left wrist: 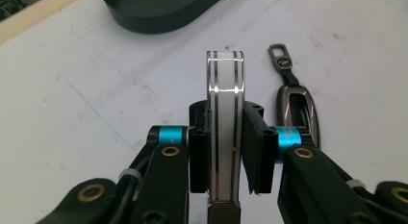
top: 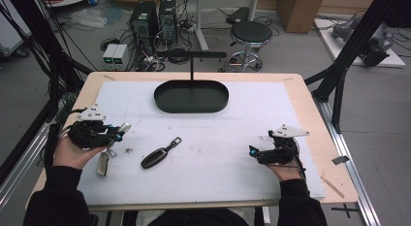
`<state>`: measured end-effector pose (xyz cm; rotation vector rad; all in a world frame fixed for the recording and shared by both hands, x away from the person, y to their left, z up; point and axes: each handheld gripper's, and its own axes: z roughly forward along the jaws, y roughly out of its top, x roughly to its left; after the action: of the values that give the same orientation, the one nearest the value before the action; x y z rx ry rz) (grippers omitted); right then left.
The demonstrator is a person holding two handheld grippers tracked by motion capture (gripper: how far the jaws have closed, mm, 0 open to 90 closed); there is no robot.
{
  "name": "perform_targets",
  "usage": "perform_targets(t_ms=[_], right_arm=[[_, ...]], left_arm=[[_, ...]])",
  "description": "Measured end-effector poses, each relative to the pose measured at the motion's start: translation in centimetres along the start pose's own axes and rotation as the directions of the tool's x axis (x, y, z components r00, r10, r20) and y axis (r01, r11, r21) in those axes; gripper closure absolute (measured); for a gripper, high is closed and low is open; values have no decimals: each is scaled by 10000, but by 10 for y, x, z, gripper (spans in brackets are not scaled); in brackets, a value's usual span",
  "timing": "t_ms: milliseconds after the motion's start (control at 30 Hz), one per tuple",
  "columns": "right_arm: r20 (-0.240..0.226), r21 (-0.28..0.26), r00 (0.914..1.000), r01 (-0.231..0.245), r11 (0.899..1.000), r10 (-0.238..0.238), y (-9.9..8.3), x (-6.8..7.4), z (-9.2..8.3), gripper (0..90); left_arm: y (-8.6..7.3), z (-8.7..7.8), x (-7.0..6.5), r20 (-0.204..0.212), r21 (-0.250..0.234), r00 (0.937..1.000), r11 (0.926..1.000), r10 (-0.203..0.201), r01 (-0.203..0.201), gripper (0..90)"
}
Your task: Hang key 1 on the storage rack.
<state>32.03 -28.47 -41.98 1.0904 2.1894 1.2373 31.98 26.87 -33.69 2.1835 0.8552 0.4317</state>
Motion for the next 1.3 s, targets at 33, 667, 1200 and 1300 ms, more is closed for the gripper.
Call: perform_targets(t_ms=[33,667,1200,1300], right_arm=[[-19,19,10000,-12,10000,12,0,0,0,7],[-162,91,9997,159,9998,-158,0,4,3,7],[-221,111,9997,72,9999,-69,0,2,3,7],[-216,107,9997,64,9999,-62,0,3,3,7]], left_arm=[[4,-1,1,59,-46,10000,10000,30,-30,744],[43,-11,14,105,-481,9997,9986,221,-216,745],[77,-11,24,218,-644,9994,9976,287,-272,745],[82,-10,24,267,-640,9992,9975,309,-292,745]])
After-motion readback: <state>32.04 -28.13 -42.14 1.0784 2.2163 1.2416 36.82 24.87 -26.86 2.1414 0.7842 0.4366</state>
